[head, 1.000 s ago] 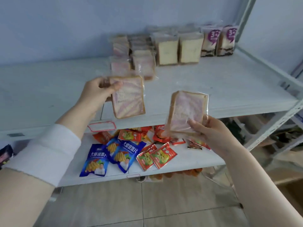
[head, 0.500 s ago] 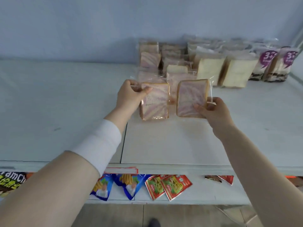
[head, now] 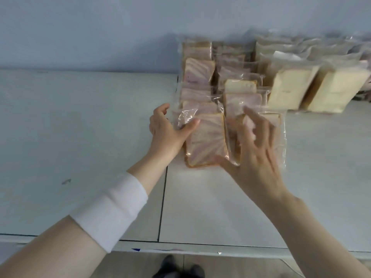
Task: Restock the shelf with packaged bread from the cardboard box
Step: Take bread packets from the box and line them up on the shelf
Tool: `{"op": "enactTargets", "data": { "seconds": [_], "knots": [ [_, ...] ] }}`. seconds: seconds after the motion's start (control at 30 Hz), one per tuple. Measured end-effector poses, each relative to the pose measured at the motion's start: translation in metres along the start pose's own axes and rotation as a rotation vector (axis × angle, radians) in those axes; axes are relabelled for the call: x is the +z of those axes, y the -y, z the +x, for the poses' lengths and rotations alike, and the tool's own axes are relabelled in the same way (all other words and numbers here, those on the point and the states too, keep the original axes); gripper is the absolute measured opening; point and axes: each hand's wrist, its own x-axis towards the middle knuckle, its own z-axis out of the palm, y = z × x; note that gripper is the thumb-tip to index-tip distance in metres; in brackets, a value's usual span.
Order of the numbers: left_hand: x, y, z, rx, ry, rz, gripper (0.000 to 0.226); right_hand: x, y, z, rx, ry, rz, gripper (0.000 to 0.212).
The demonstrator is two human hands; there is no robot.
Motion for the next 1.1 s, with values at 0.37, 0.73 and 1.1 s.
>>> {"op": "enactTargets", "data": {
  "seconds": [0.37, 0.73, 1.1],
  "knots": [
    [-0.017, -0.032, 0.111, -0.027, 0.389, 0.060, 0.030, 0.025, 0.025, 0.014, -0.105, 0.252, -0.140, 0.089],
    [-0.005, -0.011, 0.125, -0.026, 0.336, -0.182, 0.037, 0.035, 0.026, 0.012, -0.080, 0.161, -0.179, 0.077],
    [-0.007, -0.016, 0.150, 0.308, 0.308, -0.302, 0.021, 0.072, 0.025, 0.043, 0.002, 0.026, -0.201, 0.093]
  ]
}}
